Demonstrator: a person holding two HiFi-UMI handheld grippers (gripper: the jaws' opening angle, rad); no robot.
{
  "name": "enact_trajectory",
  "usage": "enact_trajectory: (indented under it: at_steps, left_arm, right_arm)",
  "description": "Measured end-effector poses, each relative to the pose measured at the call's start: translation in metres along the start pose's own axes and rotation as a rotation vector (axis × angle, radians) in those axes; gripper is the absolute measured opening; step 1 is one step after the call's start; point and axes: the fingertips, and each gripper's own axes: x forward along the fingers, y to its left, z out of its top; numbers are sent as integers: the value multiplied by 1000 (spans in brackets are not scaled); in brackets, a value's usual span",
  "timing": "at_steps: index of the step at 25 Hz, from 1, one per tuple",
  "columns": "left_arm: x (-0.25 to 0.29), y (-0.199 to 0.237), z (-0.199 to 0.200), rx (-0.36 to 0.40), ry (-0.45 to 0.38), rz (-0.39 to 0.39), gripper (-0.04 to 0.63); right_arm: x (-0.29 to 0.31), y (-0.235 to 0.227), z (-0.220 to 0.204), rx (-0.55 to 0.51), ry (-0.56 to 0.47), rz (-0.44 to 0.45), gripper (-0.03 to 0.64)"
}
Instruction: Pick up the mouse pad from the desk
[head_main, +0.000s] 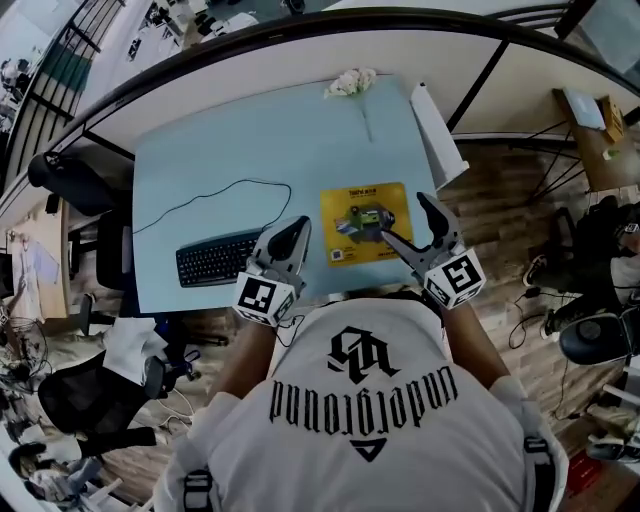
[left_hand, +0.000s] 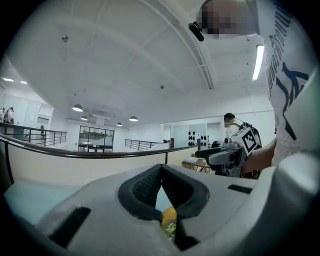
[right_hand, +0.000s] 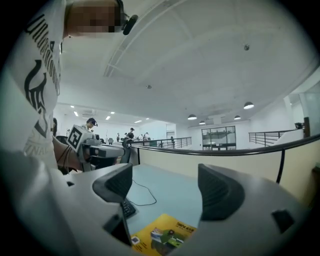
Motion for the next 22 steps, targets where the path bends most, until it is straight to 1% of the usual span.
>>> enact_trajectory:
  at_steps: [7, 10, 13, 16, 22]
  left_arm:
    - [0, 19, -16, -42, 21, -18, 8]
    - [7, 19, -26, -58, 39, -25, 8]
    - [18, 21, -35, -63, 65, -26, 8]
    - [28, 26, -48, -78, 95, -11, 8]
    - [54, 35, -82, -130, 167, 21, 8]
  right_arm:
    - [14, 6, -10, -2, 42, -20, 397]
    - [15, -3, -25, 22, 72, -29, 397]
    - [23, -15, -41, 24, 104, -25, 397]
    - [30, -28, -58, 22, 143, -13, 397]
    - [45, -59, -102, 53, 233, 18, 394]
